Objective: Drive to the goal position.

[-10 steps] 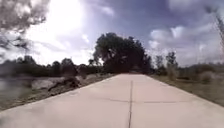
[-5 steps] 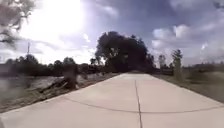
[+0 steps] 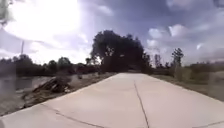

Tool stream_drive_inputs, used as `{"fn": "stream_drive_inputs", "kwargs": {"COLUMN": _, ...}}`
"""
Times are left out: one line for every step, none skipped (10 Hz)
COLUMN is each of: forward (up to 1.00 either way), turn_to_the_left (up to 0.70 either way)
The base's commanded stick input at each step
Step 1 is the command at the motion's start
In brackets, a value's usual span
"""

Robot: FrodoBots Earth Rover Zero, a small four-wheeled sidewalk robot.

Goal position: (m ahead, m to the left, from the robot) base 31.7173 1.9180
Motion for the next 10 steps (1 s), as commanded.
{"fn": "stream_drive_inputs", "kwargs": {"forward": 0.98, "turn_to_the_left": -0.39}}
{"fn": "stream_drive_inputs", "kwargs": {"forward": 0.98, "turn_to_the_left": -0.39}}
{"fn": "stream_drive_inputs", "kwargs": {"forward": 0.98, "turn_to_the_left": -0.39}}
{"fn": "stream_drive_inputs", "kwargs": {"forward": 0.98, "turn_to_the_left": -0.12}}
{"fn": "stream_drive_inputs", "kwargs": {"forward": 0.98, "turn_to_the_left": 0.00}}
{"fn": "stream_drive_inputs", "kwargs": {"forward": 0.98, "turn_to_the_left": 0.00}}
{"fn": "stream_drive_inputs", "kwargs": {"forward": 0.98, "turn_to_the_left": 0.00}}
{"fn": "stream_drive_inputs", "kwargs": {"forward": 0.98, "turn_to_the_left": 0.00}}
{"fn": "stream_drive_inputs", "kwargs": {"forward": 0.97, "turn_to_the_left": 0.00}}
{"fn": "stream_drive_inputs", "kwargs": {"forward": 0.97, "turn_to_the_left": 0.00}}
